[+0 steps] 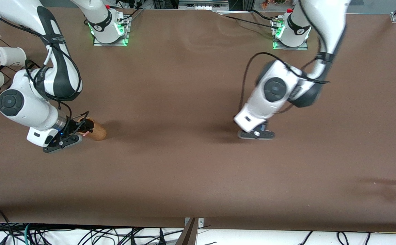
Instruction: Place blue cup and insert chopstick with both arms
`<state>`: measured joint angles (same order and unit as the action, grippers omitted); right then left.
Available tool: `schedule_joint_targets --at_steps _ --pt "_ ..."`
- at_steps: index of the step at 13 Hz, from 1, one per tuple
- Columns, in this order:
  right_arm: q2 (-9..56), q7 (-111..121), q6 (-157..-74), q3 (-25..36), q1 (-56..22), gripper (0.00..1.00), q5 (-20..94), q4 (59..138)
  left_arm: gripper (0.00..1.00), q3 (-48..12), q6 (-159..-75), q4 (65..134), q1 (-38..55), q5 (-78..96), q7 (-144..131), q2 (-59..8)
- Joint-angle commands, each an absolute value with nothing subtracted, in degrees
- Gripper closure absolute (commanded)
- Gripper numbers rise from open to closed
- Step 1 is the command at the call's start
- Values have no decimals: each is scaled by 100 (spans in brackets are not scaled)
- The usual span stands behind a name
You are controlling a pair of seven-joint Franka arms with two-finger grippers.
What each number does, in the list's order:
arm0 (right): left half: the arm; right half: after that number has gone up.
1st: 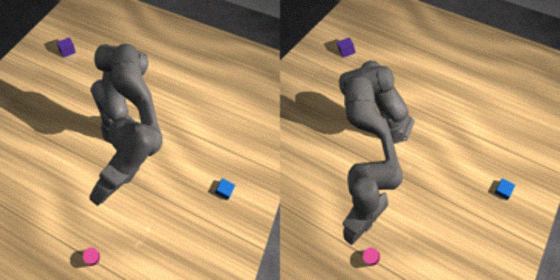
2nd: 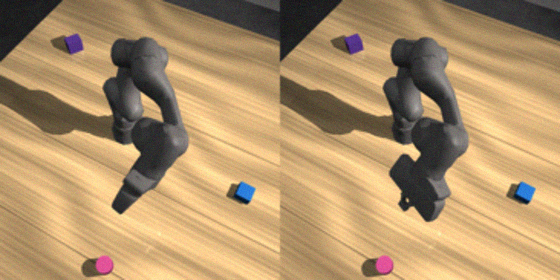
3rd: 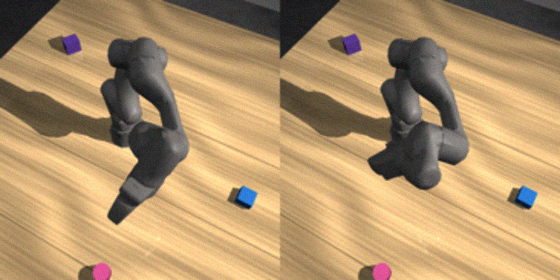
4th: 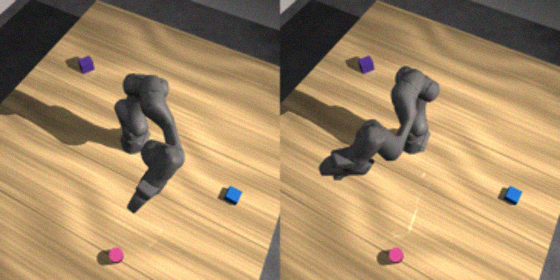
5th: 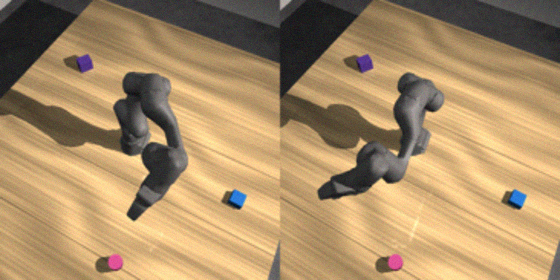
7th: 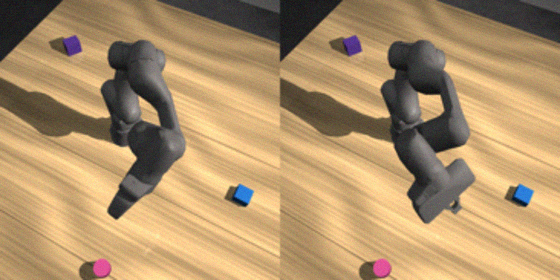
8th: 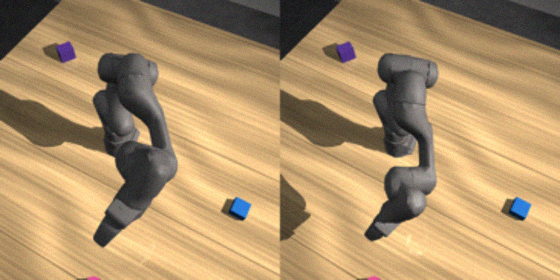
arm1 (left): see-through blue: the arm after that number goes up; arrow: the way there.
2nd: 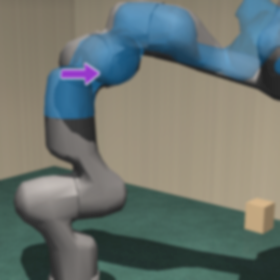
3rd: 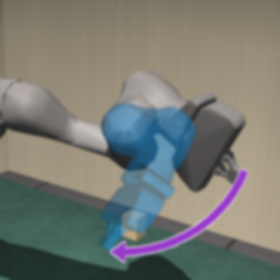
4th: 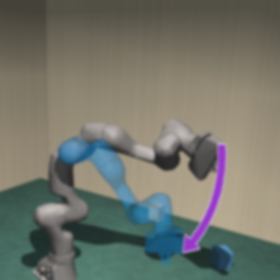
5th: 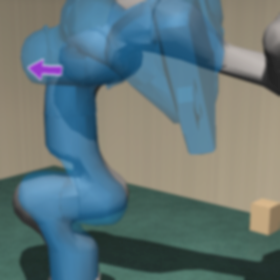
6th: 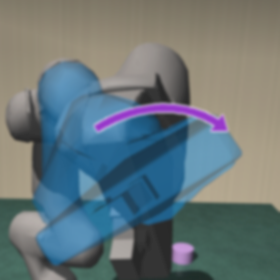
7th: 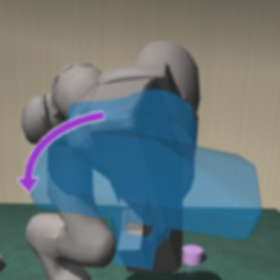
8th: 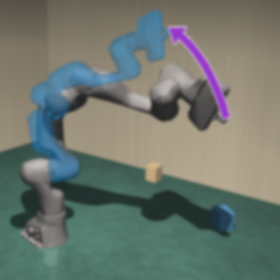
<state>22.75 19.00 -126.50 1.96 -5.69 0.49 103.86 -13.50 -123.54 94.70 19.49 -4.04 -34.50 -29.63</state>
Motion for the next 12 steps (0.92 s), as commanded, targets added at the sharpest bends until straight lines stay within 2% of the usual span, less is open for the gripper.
schedule_joint_targets --at_steps 1,5,7,10,12 --pt "2153 1960 -12814 158 -554 14 -26 10608 100 -1047 -12234 8519 2669 -545 -4329 -3733" --pt "2145 1960 -12806 149 -554 38 -26 10643 100 -695 -12261 7815 3435 -554 -5272 -4507" --pt "2153 1960 -12806 141 -554 47 -26 10644 100 -537 -12287 7551 3681 -554 -5624 -4789" --pt "2153 1951 -12806 141 -554 54 -26 10652 100 -457 -12305 7497 3709 -554 -5660 -4869" --pt "2145 1916 -12806 62 -554 65 -26 10644 100 -431 -12305 7497 3700 -545 -5643 -4843"
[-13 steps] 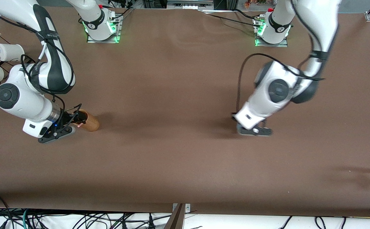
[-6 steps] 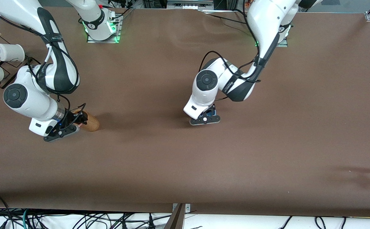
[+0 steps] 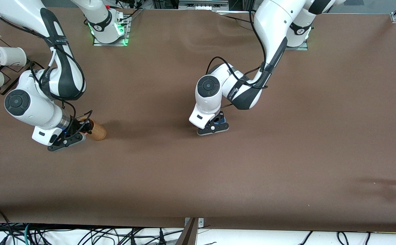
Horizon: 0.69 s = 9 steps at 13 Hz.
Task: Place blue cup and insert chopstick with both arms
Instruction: 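Lower the blue cup onto the table with the left gripper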
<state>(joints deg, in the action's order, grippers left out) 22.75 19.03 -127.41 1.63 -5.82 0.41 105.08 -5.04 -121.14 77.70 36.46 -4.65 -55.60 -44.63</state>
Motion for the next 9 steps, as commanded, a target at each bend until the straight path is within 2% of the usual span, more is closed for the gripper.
schedule_joint_targets --at_steps 1,2,3,4,5,6,9 --pt "2145 1899 -12806 53 -554 69 -26 10644 89 -405 -12305 7497 3691 -536 -5625 -4834" --pt "2145 1890 -12806 35 -554 72 -26 10644 70 -352 -12305 7497 3691 -527 -5608 -4808" --pt "2153 1881 -12806 26 -554 75 -26 10644 64 -343 -12305 7497 3691 -527 -5599 -4799" --pt "2153 1890 -12806 18 -554 81 -26 10644 47 -343 -12305 7497 3674 -519 -5590 -4781" --pt "2145 1881 -12806 18 -554 81 -26 10644 19 -343 -12296 7497 3648 -519 -5546 -4773" --pt "2153 1890 -12806 26 -554 85 -26 10644 0 -343 -12296 7497 3647 -527 -5259 -4746" --pt "2127 1933 -12788 26 -554 95 -26 10626 0 -343 -12243 7488 3621 -457 -4983 -4650"
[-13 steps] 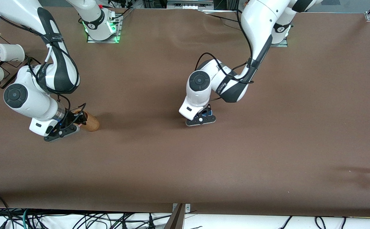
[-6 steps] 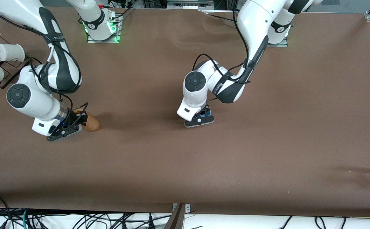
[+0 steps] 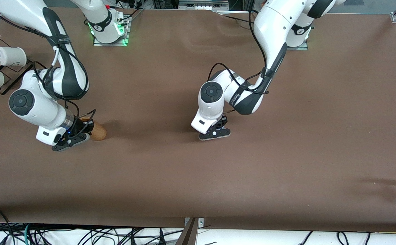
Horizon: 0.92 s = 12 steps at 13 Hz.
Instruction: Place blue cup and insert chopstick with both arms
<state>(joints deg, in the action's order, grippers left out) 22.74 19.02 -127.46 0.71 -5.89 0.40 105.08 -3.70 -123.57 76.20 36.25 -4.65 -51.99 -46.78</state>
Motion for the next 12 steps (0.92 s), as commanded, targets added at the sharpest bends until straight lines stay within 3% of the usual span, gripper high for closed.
schedule_joint_targets --at_steps 1,3,6,12 --pt "2092 1951 -12762 26 -554 96 -35 10582 0 -343 -12234 7497 3586 -387 -4957 -4606" --pt "1978 1986 -12596 26 -545 97 -131 10451 0 -343 -12043 7497 3455 -360 -4896 -4369" --pt "1759 1995 -11868 9 -554 98 -333 9925 0 -343 -10937 7488 3174 -36 -3792 -3712" --pt "1354 1820 -10803 -746 -650 98 -440 8739 0 -351 -9231 7576 1822 18 -1842 -2305"
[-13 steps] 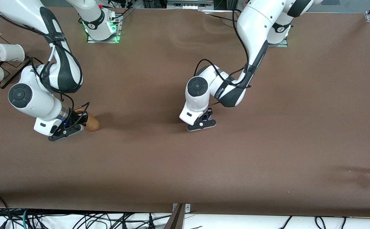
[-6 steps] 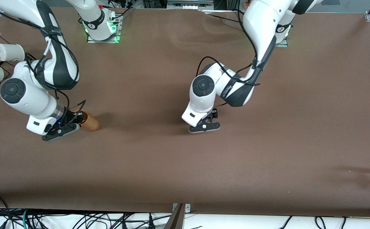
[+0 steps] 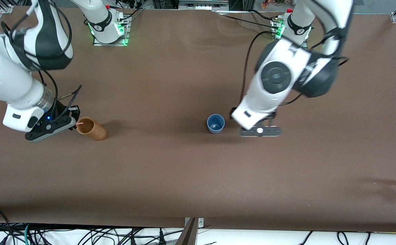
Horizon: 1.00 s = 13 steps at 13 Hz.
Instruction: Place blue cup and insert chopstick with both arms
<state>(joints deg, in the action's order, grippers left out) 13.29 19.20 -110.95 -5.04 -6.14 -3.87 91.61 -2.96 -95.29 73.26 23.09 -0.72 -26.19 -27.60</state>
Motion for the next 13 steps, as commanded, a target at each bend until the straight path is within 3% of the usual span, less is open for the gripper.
schedule_joint_targets --at_steps 1,6,9,13 --pt "1397 1515 -10697 -773 -877 98 -422 8484 0 -352 -9020 7576 1506 -17 -1315 -2094" --pt "2186 -987 -10608 -809 -2115 98 -413 7386 0 -290 -8894 7576 2 70 606 -1539" --pt "3047 -2614 -10608 -800 -2941 98 -465 6366 0 -185 -8877 7978 -289 52 1131 -1241" --pt "3717 -4127 -11020 -756 -3672 98 -641 5863 0 -281 -9008 8419 -290 96 1038 -731"
